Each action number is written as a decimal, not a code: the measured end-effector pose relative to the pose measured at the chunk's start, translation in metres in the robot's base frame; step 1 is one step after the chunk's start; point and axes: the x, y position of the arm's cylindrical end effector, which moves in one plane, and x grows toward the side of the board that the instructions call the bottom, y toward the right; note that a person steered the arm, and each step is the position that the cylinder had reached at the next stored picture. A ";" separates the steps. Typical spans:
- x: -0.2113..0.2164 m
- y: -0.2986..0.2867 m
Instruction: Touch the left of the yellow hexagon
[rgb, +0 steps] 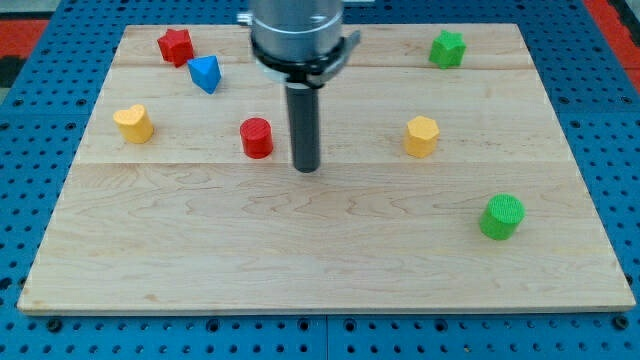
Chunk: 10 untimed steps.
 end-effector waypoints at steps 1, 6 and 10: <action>0.000 -0.005; -0.020 0.029; -0.039 0.107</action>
